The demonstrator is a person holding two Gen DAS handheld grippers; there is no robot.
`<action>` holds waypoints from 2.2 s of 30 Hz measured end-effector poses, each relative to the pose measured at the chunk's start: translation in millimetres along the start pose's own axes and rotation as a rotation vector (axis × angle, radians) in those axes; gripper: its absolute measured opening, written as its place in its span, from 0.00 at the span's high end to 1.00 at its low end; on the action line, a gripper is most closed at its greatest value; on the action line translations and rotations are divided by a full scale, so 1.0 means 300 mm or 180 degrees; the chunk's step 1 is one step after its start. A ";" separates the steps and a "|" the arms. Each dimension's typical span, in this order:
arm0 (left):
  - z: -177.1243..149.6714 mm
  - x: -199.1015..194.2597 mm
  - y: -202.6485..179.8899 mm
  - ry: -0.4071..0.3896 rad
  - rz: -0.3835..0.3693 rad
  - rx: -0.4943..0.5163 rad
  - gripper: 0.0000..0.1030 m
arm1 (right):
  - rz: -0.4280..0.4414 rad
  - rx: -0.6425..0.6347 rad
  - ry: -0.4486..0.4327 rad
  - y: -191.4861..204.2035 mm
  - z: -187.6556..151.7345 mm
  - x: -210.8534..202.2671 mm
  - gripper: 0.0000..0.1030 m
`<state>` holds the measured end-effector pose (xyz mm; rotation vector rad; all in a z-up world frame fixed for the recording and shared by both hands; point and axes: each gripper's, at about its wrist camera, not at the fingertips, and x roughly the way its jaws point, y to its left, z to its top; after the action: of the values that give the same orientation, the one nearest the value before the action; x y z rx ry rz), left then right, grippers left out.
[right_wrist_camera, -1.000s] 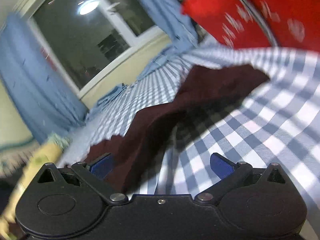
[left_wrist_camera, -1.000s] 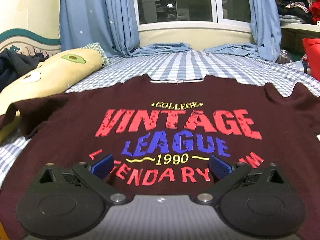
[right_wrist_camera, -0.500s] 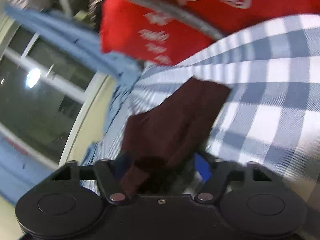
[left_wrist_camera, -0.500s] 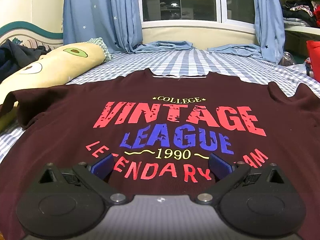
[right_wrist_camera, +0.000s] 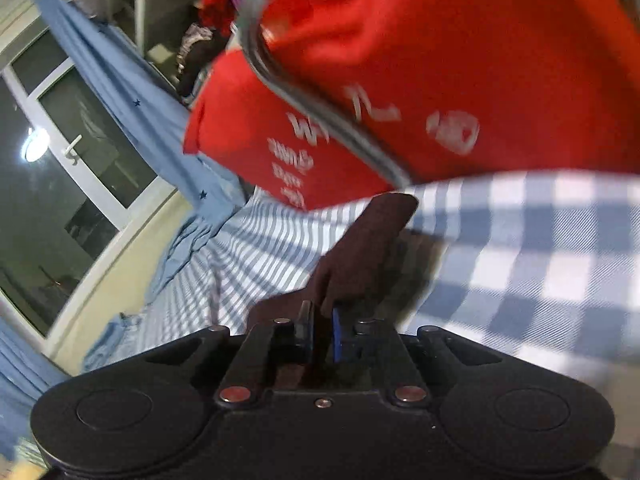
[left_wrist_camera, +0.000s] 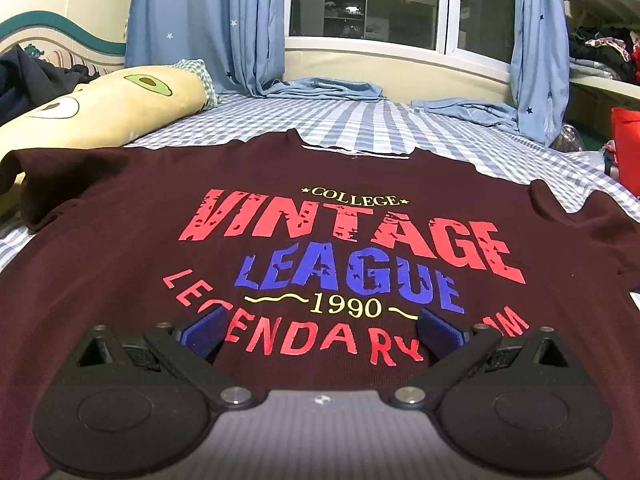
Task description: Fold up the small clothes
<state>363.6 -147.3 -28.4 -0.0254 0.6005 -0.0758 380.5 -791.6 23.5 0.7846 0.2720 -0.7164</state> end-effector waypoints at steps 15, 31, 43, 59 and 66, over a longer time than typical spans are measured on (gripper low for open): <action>0.106 -0.166 0.148 -0.0250 -0.0211 -0.0148 0.01 | 0.0613 -0.2239 -0.0817 0.621 -0.150 -0.346 0.97; 0.106 -0.235 0.409 -0.0295 0.0265 -0.0483 0.01 | 0.1990 -0.5199 -0.0564 0.985 -1.207 -0.761 0.97; 0.202 -0.057 0.280 -0.0296 0.0056 -0.0321 0.01 | 0.2086 -0.5169 -0.0409 0.773 -1.196 -0.846 0.44; 0.119 0.169 0.059 0.0205 0.0003 0.0419 0.00 | 0.0766 -0.3730 -0.0016 0.547 -0.807 -0.462 0.35; 0.114 0.177 0.090 0.0267 -0.0081 0.0289 0.00 | 0.0534 -0.3311 0.0078 0.514 -0.757 -0.412 0.93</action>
<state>428.3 -124.4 -31.5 0.0584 0.6802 -0.1292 401.7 -491.5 10.5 -0.1769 0.5308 -0.3206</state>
